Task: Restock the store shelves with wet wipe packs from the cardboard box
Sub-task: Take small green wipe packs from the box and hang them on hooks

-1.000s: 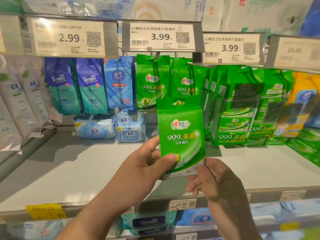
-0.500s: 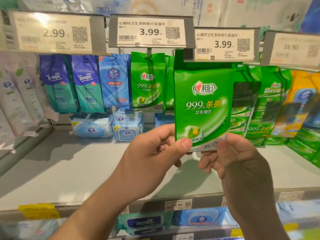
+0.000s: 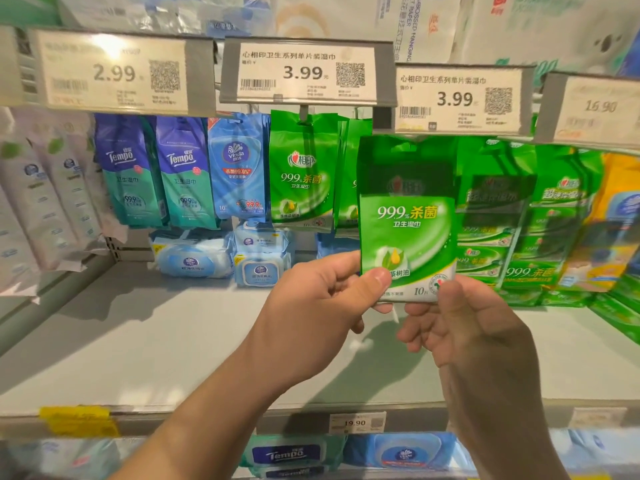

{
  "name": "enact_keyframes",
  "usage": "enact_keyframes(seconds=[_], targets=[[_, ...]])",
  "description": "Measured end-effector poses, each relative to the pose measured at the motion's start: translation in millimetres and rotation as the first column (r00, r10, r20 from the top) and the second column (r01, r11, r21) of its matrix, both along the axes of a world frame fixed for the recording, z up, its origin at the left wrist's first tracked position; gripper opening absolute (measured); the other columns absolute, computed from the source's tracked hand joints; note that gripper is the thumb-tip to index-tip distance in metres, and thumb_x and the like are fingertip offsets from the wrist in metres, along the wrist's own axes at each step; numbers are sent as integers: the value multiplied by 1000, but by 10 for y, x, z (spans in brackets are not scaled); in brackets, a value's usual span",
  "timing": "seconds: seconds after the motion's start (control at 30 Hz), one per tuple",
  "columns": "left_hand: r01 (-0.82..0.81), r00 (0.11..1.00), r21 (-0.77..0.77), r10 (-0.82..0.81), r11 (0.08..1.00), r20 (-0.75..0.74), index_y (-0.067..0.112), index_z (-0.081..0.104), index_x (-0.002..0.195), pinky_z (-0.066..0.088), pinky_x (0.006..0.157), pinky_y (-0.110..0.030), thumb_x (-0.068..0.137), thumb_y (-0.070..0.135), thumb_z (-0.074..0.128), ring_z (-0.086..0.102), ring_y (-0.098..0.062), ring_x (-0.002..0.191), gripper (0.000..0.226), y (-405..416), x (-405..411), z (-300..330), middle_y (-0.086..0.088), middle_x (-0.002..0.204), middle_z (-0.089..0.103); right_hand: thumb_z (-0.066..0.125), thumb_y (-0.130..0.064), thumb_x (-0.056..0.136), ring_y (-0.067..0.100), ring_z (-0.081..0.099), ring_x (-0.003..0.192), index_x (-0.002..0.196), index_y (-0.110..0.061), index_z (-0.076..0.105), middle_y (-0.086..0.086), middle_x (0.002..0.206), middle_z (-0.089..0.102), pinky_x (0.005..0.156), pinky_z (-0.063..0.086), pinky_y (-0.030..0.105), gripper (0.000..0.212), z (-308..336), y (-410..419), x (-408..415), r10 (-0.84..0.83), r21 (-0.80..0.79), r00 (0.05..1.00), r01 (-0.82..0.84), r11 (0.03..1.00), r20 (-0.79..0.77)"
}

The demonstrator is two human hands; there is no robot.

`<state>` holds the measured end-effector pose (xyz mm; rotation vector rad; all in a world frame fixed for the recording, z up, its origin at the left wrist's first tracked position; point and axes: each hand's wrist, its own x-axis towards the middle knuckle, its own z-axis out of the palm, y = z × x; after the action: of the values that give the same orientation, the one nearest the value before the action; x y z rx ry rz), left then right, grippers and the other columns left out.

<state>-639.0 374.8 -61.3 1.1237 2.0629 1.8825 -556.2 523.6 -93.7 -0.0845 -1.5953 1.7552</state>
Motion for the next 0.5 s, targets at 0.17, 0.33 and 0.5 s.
enact_keyframes(seconds=[0.17, 0.33, 0.5], targets=[[-52, 989, 11, 53, 999, -138, 21, 72, 100, 50, 64, -34, 97, 43, 61, 60, -25, 66, 25, -39, 46, -94, -12, 77, 64, 52, -38, 93, 28, 64, 58, 94, -19, 71, 20, 71, 69, 59, 50, 36, 26, -63, -13, -17, -8, 15, 999, 8, 1000, -37], [-34, 973, 42, 43, 999, -227, 4, 67, 99, 49, 64, -52, 96, 54, 58, 52, -35, 69, 50, -80, 109, -190, -15, 76, 56, 51, -40, 98, 30, 64, 59, 98, -30, 71, 17, 71, 71, 61, 53, 33, 22, -118, -42, 46, 13, 53, 995, -8, 999, -97], [-51, 968, 55, 63, 997, -242, 7, 69, 101, 49, 64, -50, 96, 52, 57, 53, -34, 70, 47, -39, 109, -115, -16, 81, 61, 47, -28, 96, 29, 64, 58, 92, -33, 72, 18, 70, 71, 59, 51, 36, 26, -30, -48, 35, -3, 26, 993, 6, 1000, -120]])
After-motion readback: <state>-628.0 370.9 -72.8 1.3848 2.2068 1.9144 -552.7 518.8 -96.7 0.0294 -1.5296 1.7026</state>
